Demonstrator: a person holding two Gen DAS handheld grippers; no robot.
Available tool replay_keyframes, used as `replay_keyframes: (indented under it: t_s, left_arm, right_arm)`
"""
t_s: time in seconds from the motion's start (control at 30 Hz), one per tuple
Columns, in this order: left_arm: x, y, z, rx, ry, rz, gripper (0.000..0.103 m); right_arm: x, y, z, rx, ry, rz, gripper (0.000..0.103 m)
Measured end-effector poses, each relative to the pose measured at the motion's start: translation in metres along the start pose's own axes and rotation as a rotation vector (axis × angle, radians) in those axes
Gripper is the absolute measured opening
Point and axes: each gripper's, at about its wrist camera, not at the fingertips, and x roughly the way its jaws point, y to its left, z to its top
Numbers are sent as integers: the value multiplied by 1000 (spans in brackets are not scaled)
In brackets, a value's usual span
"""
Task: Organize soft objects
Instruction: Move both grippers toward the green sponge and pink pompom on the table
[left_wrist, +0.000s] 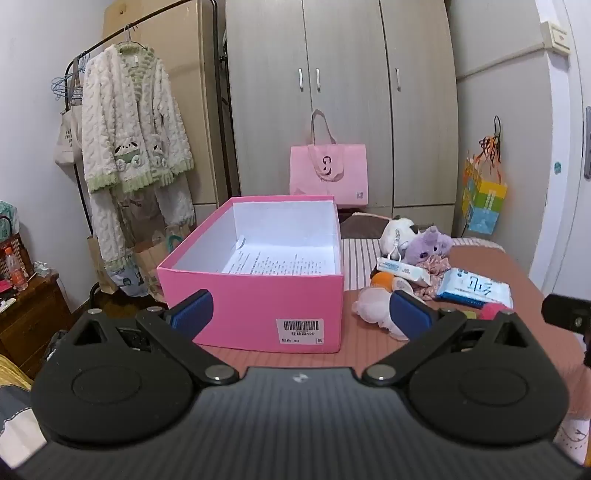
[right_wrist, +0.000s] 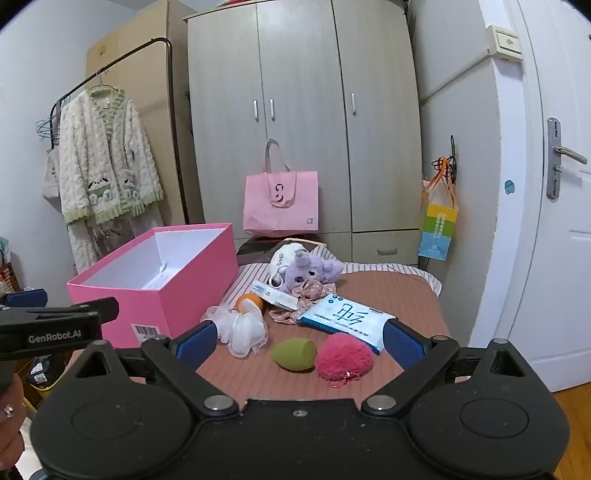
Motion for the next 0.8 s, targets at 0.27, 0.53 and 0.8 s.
replay_keyframes:
  t_s: [0.27, 0.53, 0.8]
  left_arm:
    - [2, 2, -8, 11, 2, -47, 103]
    - [1, 2, -7, -2, 9, -76, 103]
    - [6, 1, -7, -6, 57, -87, 103]
  right_arm:
    - [-2, -2, -2, 4, -9, 6, 98]
    - [0, -2, -3, 7, 17, 11, 98]
    - [3, -5, -6, 3, 40, 5, 98]
